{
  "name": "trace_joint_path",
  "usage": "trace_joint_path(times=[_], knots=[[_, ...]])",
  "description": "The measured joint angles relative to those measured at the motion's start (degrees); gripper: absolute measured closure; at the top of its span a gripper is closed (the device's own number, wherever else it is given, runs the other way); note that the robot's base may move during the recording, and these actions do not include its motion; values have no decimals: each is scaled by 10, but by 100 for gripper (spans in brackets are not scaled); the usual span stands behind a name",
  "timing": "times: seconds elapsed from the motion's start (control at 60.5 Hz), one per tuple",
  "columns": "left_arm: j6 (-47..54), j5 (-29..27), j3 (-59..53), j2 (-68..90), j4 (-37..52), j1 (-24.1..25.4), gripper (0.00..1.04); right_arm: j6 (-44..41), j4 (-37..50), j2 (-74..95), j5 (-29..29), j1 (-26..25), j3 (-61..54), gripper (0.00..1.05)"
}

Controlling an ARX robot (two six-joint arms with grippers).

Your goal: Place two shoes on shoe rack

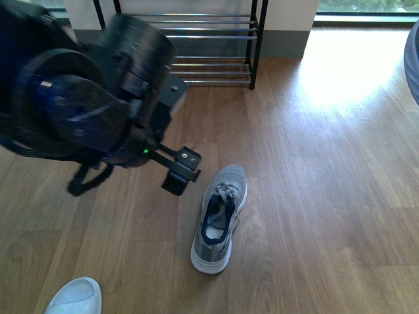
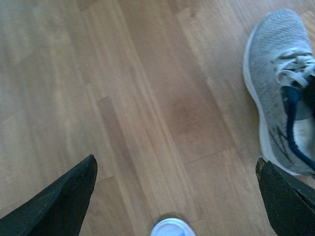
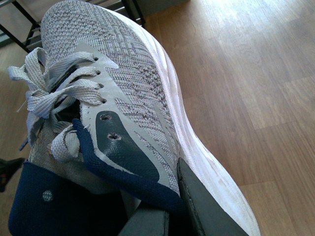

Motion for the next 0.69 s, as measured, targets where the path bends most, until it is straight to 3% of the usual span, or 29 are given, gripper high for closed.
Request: trace_joint_path(times=[0.149, 0.463, 0.694], knots=[[-22, 52, 120, 117, -37, -24, 9, 0, 0, 0, 0, 0, 0, 103], [-19, 86, 341, 303, -149, -70, 9, 0, 0, 0, 0, 0, 0, 103], [-15, 49, 426, 368, -185, -80, 9, 0, 0, 0, 0, 0, 0, 103]])
